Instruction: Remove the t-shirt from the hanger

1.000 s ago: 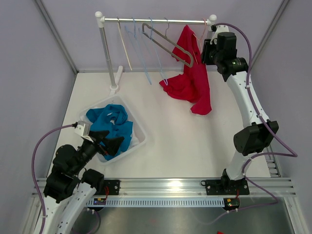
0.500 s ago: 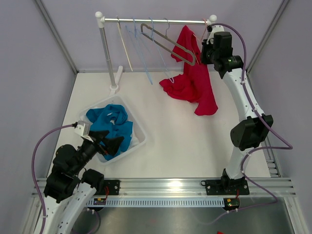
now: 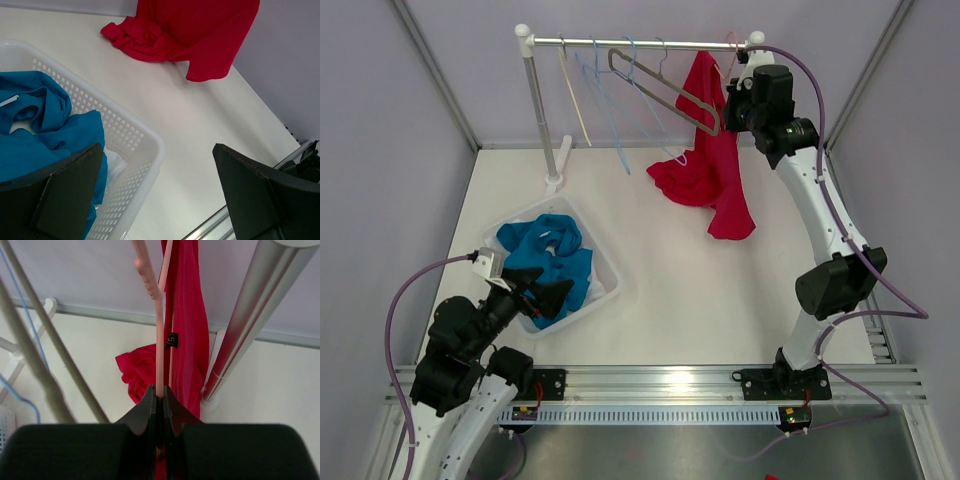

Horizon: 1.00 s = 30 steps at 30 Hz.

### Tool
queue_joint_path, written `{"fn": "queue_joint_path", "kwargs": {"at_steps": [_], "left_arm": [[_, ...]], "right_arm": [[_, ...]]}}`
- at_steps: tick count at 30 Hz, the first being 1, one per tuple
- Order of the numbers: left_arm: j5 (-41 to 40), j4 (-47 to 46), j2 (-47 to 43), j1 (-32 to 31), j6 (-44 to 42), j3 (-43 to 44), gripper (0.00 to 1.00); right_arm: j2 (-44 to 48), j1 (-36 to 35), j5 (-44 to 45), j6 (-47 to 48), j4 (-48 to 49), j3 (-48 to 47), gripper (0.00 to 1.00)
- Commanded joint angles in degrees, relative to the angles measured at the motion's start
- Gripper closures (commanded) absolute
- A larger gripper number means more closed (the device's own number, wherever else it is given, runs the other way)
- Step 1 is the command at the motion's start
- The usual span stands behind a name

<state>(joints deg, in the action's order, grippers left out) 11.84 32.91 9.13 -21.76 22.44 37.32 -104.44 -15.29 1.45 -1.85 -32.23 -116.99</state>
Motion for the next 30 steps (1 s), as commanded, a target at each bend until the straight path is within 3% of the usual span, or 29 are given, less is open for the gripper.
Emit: {"fn": "queue_joint_path", "kwargs": {"at_steps": [1,13,19,24,30], "left_arm": [[1.79,-2.41,1.33,0.31,-0.73,-0.06,0.01],[2.14,-2.5,0.19,0.31,-1.25,0.47,0.01],[4.77,-3.55,3.08,0.31,-0.29,1.0,0.01],[9.78,-5.83,5.2,0.31,3.05,2.67,0.01],[12.85,-7.94,10.29,0.23,6.21,8.38,0.01]], "right_arm": [[8.11,-1.41,2.06,0.97,6.47,1.49,1.0],[23.14,-3.08,0.3,-4.91,14.39,21.18,1.0],[33.85,-6.41,9.33,-7.98,16.41,36.99,1.0],[51.07,-10.45,15.41,-13.88,13.87,54.83,1.0],[71.64,-15.64,9.03,-21.44,1.57,59.69,1.0]]}}
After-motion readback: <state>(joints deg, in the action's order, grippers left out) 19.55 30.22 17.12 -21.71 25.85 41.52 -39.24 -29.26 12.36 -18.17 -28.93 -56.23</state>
